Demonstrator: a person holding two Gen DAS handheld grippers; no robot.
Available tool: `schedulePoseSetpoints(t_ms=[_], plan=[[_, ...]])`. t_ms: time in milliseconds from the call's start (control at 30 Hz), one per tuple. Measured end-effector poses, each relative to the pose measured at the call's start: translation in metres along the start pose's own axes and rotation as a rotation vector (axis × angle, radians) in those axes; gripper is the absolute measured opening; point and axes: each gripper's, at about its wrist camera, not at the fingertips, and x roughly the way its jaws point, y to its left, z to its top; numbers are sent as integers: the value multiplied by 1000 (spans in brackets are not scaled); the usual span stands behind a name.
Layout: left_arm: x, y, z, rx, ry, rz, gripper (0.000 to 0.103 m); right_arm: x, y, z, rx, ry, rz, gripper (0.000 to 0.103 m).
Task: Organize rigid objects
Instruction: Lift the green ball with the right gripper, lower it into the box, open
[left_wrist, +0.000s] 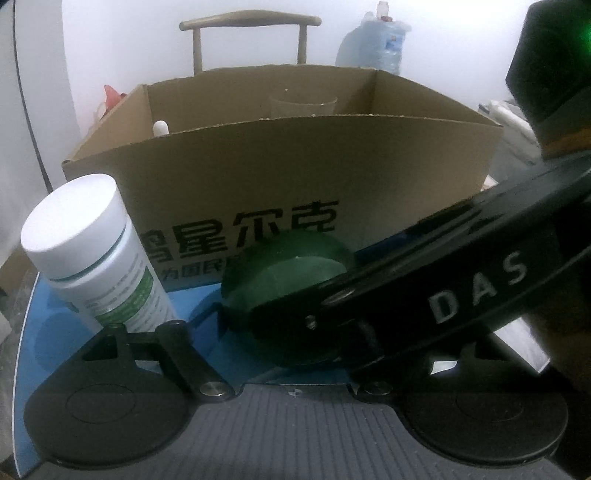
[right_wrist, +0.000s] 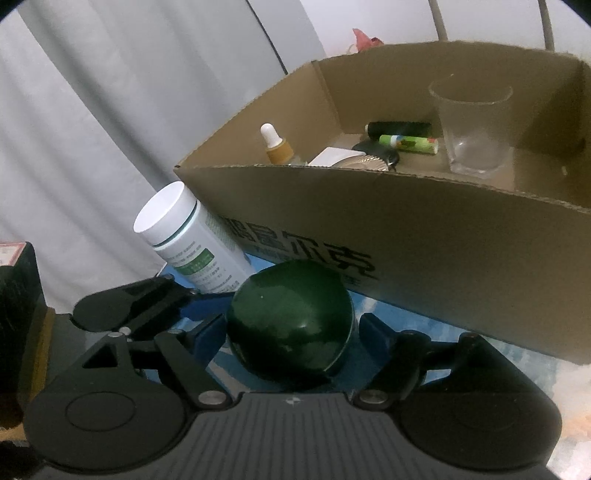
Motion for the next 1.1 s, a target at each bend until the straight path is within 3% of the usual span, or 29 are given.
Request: schedulePoseSetpoints(t_ms=[233, 433, 600, 767, 933, 1100], plan=[[-7, -6, -2, 8, 2, -5, 81, -1, -1, -2, 28, 7, -5, 82], [-39, -24, 7, 33, -49, -16, 81, -29, 7, -6, 66, -22, -18, 82], [-79, -42, 33, 95, -161, 14, 81, -77, 28, 5, 38, -99, -40, 83], [-87, -48, 75, 109, -214, 21, 81, -115, 36, 37, -13, -168, -66, 83], [-49, -46, 119, 132, -155, 3, 81, -118, 13, 83, -11, -129, -79, 83], [1, -38, 146, 118, 0, -37, 81, -90, -31, 128, 49, 5, -92, 83]])
